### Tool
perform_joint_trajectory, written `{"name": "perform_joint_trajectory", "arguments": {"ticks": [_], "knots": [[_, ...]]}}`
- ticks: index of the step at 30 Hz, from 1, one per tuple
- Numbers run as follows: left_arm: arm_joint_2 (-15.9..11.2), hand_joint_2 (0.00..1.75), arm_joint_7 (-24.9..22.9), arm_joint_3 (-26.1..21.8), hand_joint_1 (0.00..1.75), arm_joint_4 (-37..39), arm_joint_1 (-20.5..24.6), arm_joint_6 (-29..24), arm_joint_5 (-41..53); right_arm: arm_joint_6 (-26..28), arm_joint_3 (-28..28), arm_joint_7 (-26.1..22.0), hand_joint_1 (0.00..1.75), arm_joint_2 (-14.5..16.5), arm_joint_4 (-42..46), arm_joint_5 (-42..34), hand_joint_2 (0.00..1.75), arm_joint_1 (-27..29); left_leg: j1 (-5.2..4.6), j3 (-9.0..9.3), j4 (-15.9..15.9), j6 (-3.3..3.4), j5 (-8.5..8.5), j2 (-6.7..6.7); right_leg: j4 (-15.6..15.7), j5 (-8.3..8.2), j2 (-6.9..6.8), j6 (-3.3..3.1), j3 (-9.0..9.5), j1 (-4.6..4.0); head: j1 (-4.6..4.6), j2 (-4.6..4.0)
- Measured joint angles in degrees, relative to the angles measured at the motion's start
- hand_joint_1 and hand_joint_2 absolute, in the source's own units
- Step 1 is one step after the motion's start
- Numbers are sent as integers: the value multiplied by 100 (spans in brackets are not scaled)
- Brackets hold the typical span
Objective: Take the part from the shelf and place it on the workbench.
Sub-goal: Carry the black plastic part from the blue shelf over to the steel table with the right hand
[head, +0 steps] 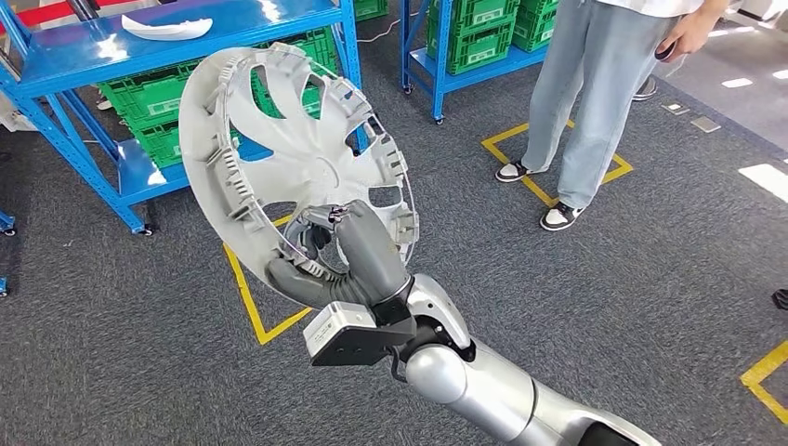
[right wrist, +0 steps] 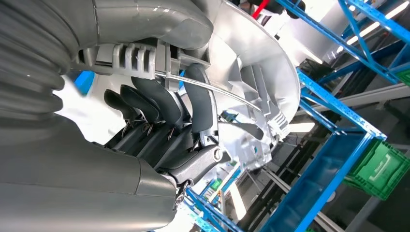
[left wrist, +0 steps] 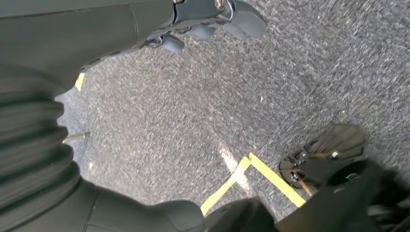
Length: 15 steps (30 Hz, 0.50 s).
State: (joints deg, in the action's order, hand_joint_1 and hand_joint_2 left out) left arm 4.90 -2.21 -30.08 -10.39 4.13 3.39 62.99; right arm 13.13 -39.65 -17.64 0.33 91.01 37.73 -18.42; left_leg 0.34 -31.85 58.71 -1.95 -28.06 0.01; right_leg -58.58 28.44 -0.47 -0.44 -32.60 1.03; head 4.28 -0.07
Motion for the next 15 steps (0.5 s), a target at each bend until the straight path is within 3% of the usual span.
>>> {"name": "perform_joint_trajectory", "arguments": {"ticks": [1,5,9,15], "knots": [[2,175,1,0,0,2,-1,-1,0,-5,-5,0,175,1,-4,0,175,-7,-10,18,-64,37,-6,-10,-5,-10,0,17,-14,-9,12,0],[4,175,-2,0,0,4,-8,-7,0,-38,-15,-3,175,-1,-17,-1,175,-57,-25,-32,-90,99,30,-21,25,-66,8,-23,-34,-11,43,-1],[-8,175,-2,0,0,4,-3,-14,0,-58,-34,-8,175,-1,-47,-11,175,-94,-60,-86,-57,174,52,-19,70,-133,4,106,-52,23,41,0],[-19,175,-11,0,0,5,-7,-18,-3,-57,-63,-78,175,0,-122,-71,175,-135,-114,-186,-1,269,79,-23,84,-199,-3,231,-109,64,39,0]]}}
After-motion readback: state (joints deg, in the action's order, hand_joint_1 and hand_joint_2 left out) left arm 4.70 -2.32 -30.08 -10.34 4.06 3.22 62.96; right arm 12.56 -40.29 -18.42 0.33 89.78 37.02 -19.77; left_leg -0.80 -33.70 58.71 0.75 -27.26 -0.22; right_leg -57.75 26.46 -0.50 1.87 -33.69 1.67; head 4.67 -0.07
